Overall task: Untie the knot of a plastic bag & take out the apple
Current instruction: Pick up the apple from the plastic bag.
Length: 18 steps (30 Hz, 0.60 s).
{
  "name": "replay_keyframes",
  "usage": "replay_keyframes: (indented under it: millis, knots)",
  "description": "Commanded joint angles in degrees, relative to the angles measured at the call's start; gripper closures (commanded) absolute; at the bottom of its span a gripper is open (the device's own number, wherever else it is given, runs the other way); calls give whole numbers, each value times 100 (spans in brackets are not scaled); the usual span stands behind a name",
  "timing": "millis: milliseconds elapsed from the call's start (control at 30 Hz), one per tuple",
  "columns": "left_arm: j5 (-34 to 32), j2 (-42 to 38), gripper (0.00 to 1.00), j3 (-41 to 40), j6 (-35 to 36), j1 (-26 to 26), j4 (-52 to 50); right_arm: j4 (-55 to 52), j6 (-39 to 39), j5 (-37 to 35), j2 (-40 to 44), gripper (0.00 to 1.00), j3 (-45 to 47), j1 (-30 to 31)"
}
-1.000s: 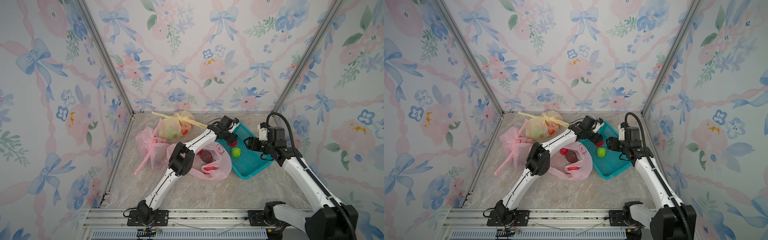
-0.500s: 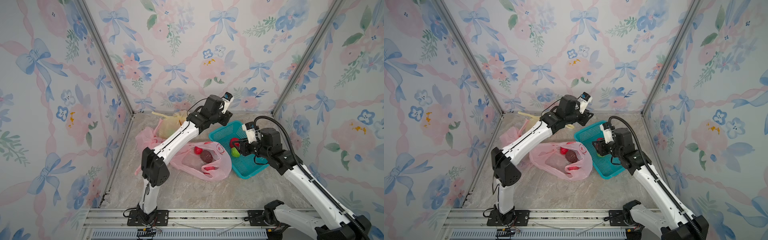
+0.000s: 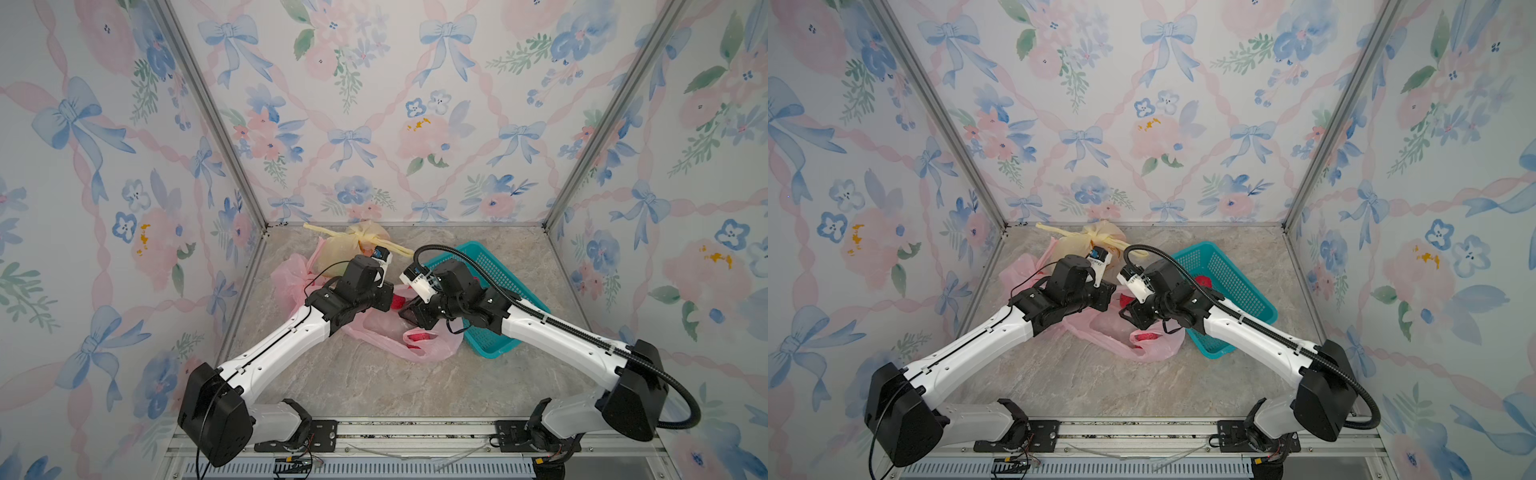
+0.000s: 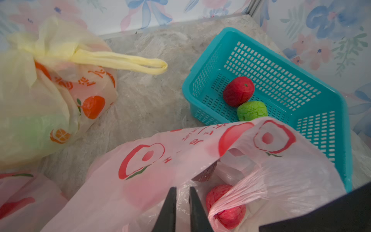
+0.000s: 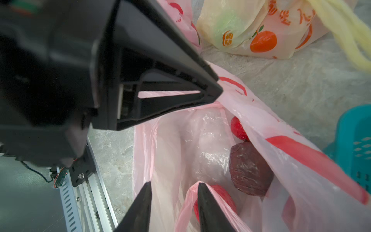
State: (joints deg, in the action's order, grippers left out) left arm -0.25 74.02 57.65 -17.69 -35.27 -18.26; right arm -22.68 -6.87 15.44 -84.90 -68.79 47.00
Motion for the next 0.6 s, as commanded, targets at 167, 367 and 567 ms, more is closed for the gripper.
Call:
replay_keyframes:
  millis: [167,367,567]
  knots:
    - [241,130,87,-1102,-867,134,971,45,-465,-1457,-963,57,-323,96]
    - [531,359,88,-1765,-1179,134,1426,625,-668,-2683,-1210,36,160,123]
    - [798,705,89,-1939,-1209,134,1593,550,-655,-2773,-1696,23,-103,41]
